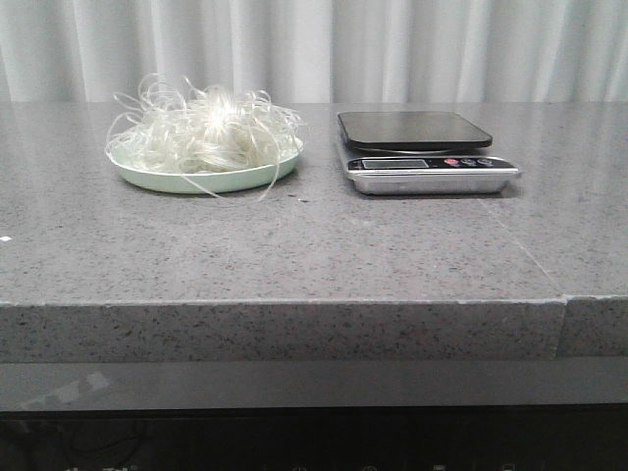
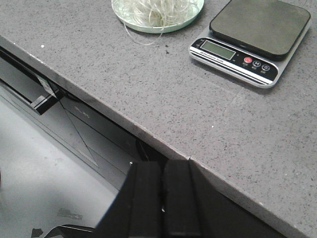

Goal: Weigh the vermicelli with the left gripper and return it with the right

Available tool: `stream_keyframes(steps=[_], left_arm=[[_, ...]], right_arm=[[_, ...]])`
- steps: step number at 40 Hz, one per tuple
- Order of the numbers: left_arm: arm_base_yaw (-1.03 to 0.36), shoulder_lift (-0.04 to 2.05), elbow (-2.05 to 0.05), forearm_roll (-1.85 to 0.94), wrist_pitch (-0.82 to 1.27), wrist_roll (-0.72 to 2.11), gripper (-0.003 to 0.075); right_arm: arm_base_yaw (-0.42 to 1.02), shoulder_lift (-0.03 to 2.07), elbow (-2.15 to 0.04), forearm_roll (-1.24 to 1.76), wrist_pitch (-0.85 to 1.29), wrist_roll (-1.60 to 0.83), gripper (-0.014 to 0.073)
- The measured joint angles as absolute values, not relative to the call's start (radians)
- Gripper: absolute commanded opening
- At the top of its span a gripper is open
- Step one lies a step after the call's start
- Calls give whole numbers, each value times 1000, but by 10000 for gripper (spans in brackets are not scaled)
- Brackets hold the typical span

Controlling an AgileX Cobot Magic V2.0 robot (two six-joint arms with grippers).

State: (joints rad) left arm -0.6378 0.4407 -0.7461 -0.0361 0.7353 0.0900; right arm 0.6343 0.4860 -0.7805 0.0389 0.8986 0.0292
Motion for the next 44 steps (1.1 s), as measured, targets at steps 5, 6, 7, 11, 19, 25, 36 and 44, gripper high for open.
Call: stream_keyframes(steps=[5,6,7,11,19,25,36,44], left_arm=[[-550,400,-712,-36,715,90,155],[-530,383,-693,-34,703,90,155],[-496,365,-670,-34,687,90,155],[-404,291,-558,-16,609,90,155],[-223,119,-257,0,372,90,155],[-140,3,-62,-10,228,90,155],[-88,-3,5,-70,76,90,155],[-78,-3,5,-73,57,90,155]], right_arm=[[634,486,-780,39,899,29,152],[634,486,-780,39,899,29,152],[634,486,-780,39,899,29,152],[634,486,-780,39,899,29,152],[634,486,-780,39,899,29,152],[634,486,-780,39,899,29,152],[634,485,-779,39,901,29,152],[634,485,-779,39,901,29,152]])
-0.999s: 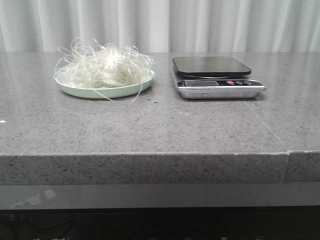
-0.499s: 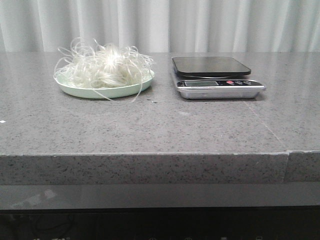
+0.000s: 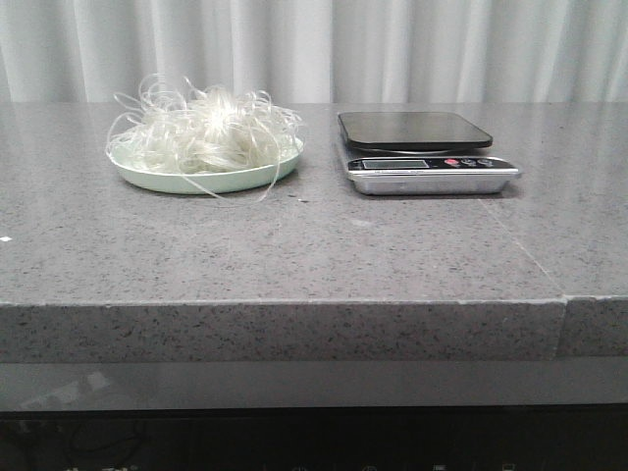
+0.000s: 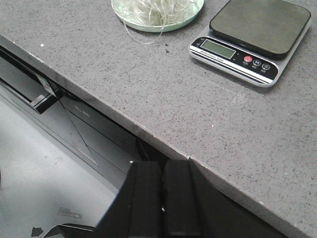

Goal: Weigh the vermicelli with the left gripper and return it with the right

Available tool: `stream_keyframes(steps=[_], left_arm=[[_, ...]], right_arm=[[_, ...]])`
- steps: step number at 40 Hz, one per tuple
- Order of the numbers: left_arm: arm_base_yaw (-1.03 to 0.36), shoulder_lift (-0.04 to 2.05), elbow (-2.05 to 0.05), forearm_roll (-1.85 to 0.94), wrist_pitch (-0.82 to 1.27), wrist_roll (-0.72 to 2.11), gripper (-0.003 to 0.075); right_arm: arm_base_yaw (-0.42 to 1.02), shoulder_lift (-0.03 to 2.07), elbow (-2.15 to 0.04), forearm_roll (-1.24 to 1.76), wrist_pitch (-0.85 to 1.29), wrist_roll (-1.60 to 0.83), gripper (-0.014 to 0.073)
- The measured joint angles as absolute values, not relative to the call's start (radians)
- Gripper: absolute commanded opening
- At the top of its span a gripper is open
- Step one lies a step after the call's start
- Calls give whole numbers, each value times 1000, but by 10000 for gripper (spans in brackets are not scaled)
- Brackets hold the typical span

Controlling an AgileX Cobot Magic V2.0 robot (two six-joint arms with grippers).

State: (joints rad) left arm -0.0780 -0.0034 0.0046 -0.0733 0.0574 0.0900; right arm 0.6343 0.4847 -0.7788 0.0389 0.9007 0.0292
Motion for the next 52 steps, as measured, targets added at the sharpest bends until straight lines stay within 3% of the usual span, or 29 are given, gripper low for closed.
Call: stream_keyframes(steps=[34,52], left_arm=[[-78,-3,5,-75,56,90,155],[-78,-3,5,-75,56,90,155]], right_arm=[[628,466,-737,39,884,29,152],[241,51,-190,29,398,29,152]])
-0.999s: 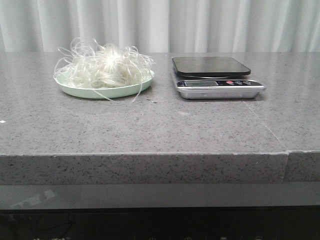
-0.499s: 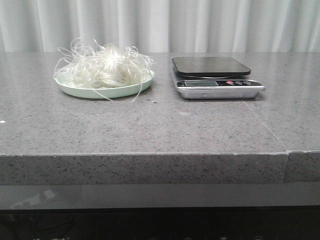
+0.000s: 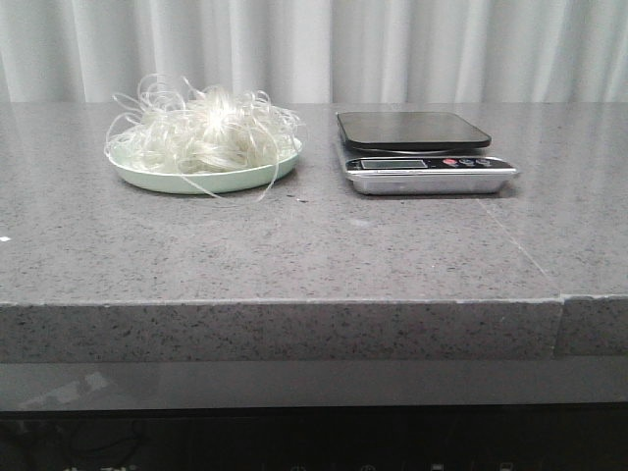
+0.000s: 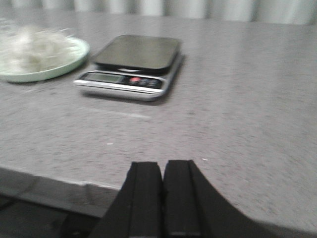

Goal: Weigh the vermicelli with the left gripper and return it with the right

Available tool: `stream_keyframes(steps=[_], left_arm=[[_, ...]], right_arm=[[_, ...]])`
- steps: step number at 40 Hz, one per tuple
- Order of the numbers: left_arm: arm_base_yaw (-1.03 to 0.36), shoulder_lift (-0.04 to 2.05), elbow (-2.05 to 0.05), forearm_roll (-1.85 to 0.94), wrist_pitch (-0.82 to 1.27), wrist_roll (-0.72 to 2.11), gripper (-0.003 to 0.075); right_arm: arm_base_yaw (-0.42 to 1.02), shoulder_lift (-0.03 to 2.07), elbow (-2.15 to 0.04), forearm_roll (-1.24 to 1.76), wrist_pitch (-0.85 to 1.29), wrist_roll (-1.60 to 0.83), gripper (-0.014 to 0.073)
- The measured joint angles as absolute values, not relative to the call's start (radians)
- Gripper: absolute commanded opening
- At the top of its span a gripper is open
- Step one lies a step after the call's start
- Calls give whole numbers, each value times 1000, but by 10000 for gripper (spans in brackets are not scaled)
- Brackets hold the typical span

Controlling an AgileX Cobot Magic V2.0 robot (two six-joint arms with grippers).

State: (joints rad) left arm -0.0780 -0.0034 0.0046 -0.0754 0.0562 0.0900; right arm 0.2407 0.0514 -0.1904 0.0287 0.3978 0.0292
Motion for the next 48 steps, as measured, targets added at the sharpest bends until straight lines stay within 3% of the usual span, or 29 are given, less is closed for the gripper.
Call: stream_keyframes(steps=[8,16,48], left_arm=[[-78,-3,5,-75,56,90,155],[-78,-3,5,-75,56,90,155],[-78,-3,5,-75,56,90,155]], right_arm=[[114,-12,-28,29,252,29,152],[100,-12,25,29,134,29,152],[100,-12,25,29,101,29,152]])
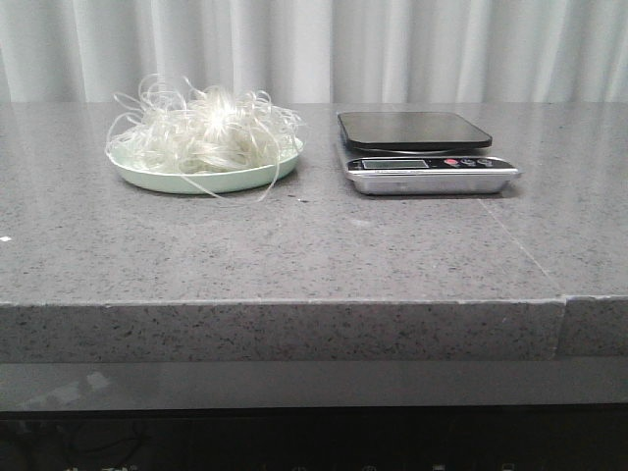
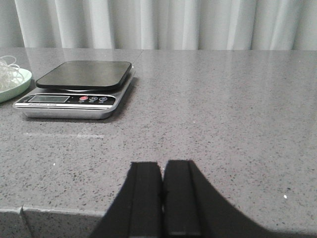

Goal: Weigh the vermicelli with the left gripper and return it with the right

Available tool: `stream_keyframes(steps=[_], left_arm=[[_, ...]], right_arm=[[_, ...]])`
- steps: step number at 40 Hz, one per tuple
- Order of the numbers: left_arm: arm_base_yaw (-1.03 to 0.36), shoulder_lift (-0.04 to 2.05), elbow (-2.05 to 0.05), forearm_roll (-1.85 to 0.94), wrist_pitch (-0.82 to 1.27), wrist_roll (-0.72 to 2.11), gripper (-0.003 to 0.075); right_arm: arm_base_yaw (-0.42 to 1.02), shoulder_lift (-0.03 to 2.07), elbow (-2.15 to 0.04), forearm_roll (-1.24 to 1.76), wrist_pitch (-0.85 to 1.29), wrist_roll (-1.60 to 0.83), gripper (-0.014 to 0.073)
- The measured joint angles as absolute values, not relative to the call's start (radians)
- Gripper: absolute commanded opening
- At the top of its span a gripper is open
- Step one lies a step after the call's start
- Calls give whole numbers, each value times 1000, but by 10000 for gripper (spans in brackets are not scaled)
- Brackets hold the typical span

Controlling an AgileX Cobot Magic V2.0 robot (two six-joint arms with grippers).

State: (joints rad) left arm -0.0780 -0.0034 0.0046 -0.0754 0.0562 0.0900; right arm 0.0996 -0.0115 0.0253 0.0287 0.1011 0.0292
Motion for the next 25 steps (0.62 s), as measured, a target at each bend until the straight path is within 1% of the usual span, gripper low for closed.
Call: stream_keyframes(steps=[12,25], left_arm=[[-78,-3,5,-75,56,90,155],[-48,-3,5,-75,56,90,155]], right_arm=[[100,-12,25,29,101,29,152],[100,-12,25,29,101,29,152]])
